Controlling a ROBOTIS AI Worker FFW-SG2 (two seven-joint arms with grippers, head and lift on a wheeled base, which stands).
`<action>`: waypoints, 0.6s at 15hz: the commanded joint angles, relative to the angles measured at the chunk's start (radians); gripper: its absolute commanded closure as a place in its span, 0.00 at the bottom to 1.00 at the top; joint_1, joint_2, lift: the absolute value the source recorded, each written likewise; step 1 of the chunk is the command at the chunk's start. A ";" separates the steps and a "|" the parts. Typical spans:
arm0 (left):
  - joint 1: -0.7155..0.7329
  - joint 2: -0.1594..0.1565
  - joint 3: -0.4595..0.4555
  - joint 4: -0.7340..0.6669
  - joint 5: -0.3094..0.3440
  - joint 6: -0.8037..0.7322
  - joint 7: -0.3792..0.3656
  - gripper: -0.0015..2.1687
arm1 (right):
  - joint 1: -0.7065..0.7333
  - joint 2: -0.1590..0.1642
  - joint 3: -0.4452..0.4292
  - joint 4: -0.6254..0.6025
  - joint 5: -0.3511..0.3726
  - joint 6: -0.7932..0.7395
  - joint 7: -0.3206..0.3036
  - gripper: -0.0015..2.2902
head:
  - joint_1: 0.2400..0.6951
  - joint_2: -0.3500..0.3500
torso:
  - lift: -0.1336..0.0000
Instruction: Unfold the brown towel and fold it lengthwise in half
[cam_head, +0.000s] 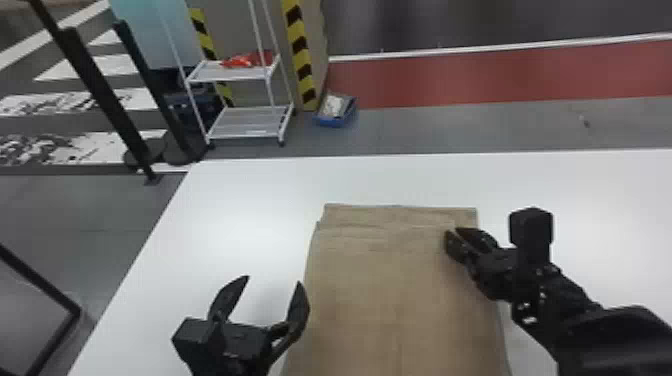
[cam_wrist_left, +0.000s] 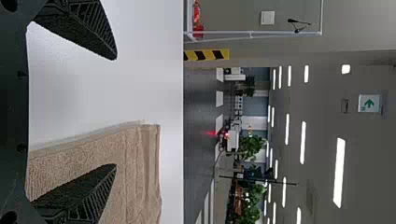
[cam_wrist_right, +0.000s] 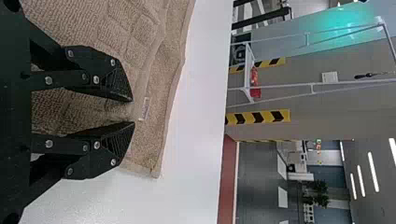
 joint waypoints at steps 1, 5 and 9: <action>0.000 0.000 0.000 0.000 0.000 0.000 -0.002 0.02 | 0.001 0.001 -0.001 0.000 0.000 -0.002 -0.001 0.49 | 1.00 0.79 | 0.10; 0.002 0.000 0.000 -0.002 0.000 0.000 -0.002 0.02 | 0.009 0.000 -0.003 -0.008 -0.002 -0.008 -0.003 0.49 | 1.00 0.79 | 0.10; 0.002 0.000 -0.002 -0.005 0.000 0.000 -0.003 0.02 | 0.041 -0.003 -0.010 -0.089 -0.002 0.004 -0.008 0.48 | 1.00 0.79 | 0.10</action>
